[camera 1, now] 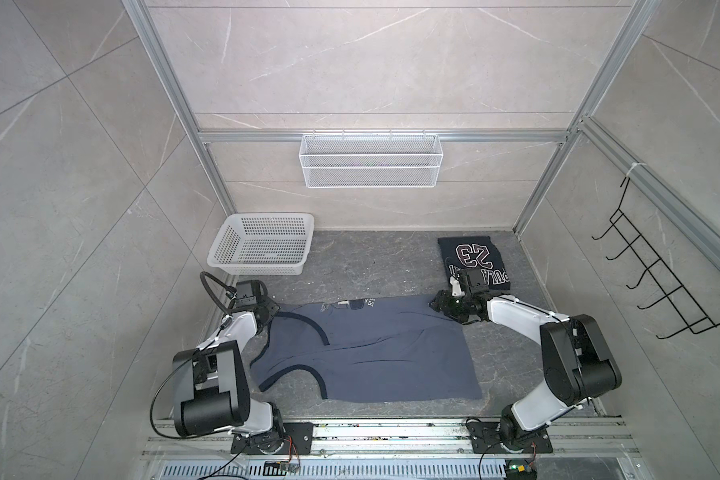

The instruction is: Fold and stack the tank tops

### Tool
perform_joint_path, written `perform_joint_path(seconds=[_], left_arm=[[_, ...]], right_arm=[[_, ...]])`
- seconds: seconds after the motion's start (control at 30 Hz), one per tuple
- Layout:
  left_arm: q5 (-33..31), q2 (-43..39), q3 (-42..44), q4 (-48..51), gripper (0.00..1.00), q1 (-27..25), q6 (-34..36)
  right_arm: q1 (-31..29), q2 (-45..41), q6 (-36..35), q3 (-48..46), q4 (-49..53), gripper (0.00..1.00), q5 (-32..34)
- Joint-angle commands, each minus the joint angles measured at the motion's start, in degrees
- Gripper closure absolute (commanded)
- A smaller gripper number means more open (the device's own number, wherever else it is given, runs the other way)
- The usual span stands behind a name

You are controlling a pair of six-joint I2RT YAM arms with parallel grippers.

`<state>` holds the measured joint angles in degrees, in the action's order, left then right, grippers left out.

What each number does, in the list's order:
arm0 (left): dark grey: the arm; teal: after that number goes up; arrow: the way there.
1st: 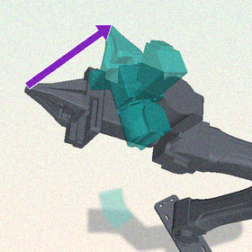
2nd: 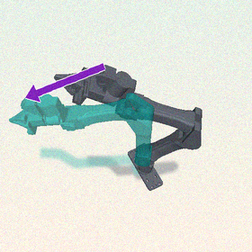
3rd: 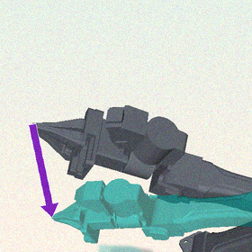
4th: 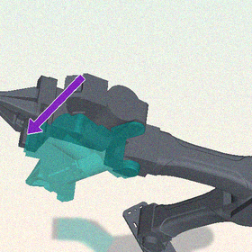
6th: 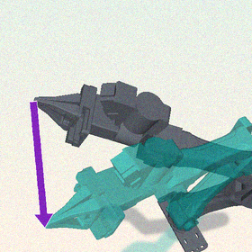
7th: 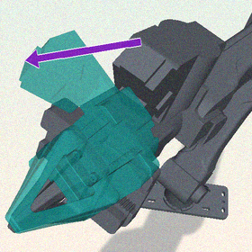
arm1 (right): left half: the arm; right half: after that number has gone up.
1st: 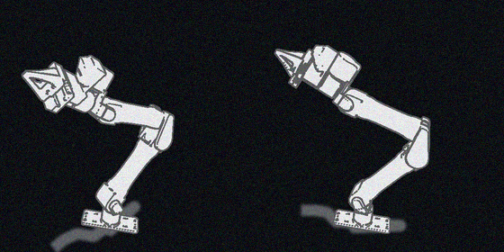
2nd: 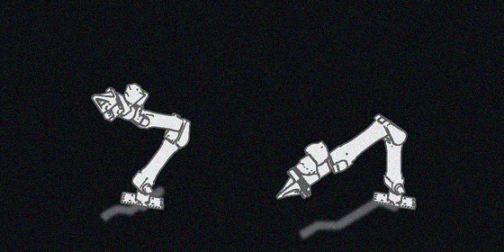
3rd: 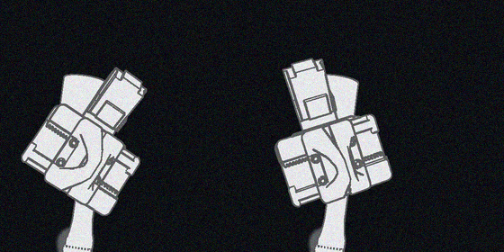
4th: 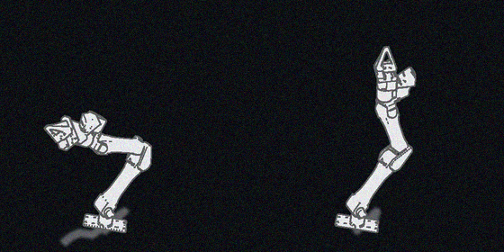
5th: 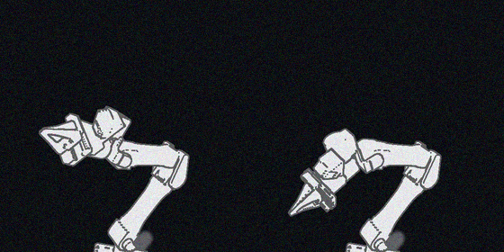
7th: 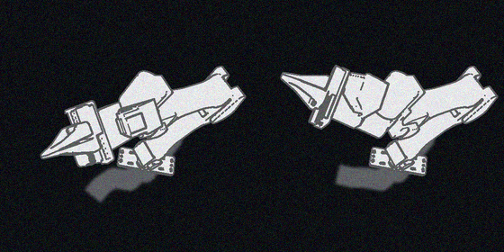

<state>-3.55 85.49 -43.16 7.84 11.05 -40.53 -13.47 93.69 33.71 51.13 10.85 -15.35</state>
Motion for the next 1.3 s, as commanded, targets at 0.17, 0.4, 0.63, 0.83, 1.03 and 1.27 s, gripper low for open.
perform_joint_path(seconds=[0.17, 0.4, 0.63, 0.83, 1.03, 1.27], left_arm=[[3.6, 8.1, -4.6, -7.8, 0.49, 2.2, 0.3], [4.6, 10.0, -4.8, -8.6, 0.75, 3.0, -0.6], [2.6, 5.2, -1.5, -7.6, 0.92, 5.5, -3.3], [4.5, 4.8, -0.7, -7.4, 0.77, 7.9, -3.2], [3.5, -1.9, 0.7, -2.6, 0.48, 7.9, -5.2], [-0.5, -16.0, -2.0, 9.8, 0.33, -0.5, -3.6]], right_arm=[[0.0, 1.7, 0.0, 1.2, -1.5, 0.38, -0.4], [0.1, 4.6, 0.8, 1.8, 0.0, 0.38, 2.9], [2.1, 10.2, 4.4, 4.0, 4.2, 0.38, 6.2], [3.1, 8.4, 6.0, 3.0, 6.1, 0.39, 9.2], [2.8, 4.6, 2.5, 4.2, 5.4, 0.38, 6.5], [-0.6, 0.2, -2.6, 9.4, 10.6, 0.36, 6.9]])
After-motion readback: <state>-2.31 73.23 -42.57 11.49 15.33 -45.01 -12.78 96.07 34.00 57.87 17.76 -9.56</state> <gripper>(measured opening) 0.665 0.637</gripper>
